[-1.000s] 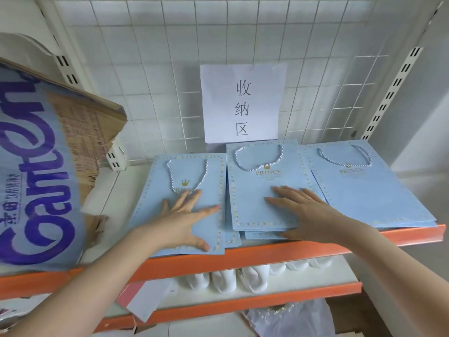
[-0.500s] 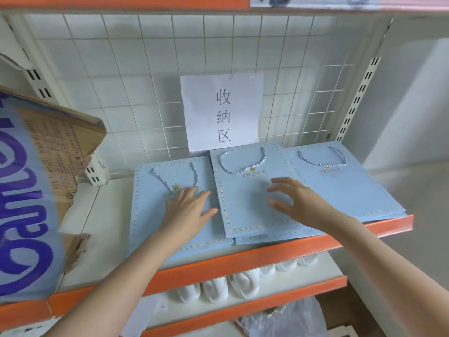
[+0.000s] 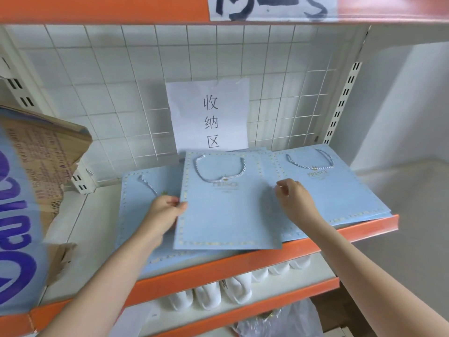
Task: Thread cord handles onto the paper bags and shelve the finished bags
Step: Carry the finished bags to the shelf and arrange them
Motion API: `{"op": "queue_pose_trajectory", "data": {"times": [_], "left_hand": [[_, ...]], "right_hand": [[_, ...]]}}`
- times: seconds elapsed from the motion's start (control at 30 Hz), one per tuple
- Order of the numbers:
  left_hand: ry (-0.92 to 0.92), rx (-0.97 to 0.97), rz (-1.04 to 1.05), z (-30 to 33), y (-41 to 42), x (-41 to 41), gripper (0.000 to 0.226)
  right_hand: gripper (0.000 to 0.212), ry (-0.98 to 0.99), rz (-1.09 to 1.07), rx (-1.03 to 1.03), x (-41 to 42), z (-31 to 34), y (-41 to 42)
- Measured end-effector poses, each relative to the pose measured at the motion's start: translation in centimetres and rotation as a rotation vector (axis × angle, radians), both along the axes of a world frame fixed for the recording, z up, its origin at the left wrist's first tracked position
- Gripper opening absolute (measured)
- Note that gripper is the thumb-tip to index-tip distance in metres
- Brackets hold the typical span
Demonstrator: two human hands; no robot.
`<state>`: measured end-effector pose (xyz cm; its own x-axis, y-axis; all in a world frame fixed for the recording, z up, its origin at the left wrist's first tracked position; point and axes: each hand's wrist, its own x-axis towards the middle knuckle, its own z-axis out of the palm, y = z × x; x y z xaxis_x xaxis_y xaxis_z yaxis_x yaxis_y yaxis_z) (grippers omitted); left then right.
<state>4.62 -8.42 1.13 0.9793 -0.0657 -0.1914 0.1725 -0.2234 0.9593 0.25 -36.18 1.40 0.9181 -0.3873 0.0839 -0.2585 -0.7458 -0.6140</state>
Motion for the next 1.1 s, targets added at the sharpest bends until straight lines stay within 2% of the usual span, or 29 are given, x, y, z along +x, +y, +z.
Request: {"op": "queue_pose_trajectory", "data": {"times": [0.07,0.17,0.33,0.43,0.6,0.77,0.8,0.87,0.9,0.97,1.03,1.1], "left_hand": [[-0.044,0.042,0.049,0.4,3.3,0.2,0.022],[-0.084,0.246,0.176,-0.3,7.9,0.3,0.026],[-0.089,0.624,0.319,-2.7,11.2,0.6,0.032],[-0.124,0.75,0.384,-2.7,11.0,0.1,0.028],[-0.101,0.769,0.363,-2.9,10.6,-0.4,0.017],[-0.076,0.796,0.292,-2.5,8.5,-0.9,0.019],[-0.104,0.883,0.281,-2.2,8.0,-0.9,0.023],[-0.283,1.013,0.264,-1.7,6.8,-1.0,0.03],[-0.388,0.987,0.247,-1.2,5.8,-1.2,0.032],[-0.514,0.815,0.125,-0.3,2.9,-1.6,0.032],[-0.523,0.622,-0.055,0.3,-0.7,-1.6,0.032],[-0.452,0.582,-0.194,0.3,-4.0,-1.4,0.038]], "right_hand": [[0.044,0.079,0.036,-0.17,-0.3,-0.2,0.4],[0.055,0.141,0.077,-0.357,-0.6,-0.4,1.3],[0.06,0.145,0.155,-0.454,-0.7,-1.2,2.1],[0.062,0.107,0.183,-0.506,-0.9,-2.3,2.4],[0.081,0.038,0.165,-0.457,-1.3,-3.1,2.3],[0.068,0.049,0.185,-0.403,-1.4,-2.1,1.5],[0.065,0.062,0.172,-0.371,-1.3,-1.6,1.2],[0.062,0.058,0.09,-0.297,-1.2,-0.9,0.6],[0.06,0.068,0.041,-0.266,-1.2,-0.7,0.2],[0.056,0.14,-0.023,-0.209,-1.2,-0.3,-0.5],[0.053,0.189,-0.039,-0.155,-1.1,-0.1,-1.1],[0.049,0.21,-0.014,-0.137,-0.9,0.0,-1.3]]}}
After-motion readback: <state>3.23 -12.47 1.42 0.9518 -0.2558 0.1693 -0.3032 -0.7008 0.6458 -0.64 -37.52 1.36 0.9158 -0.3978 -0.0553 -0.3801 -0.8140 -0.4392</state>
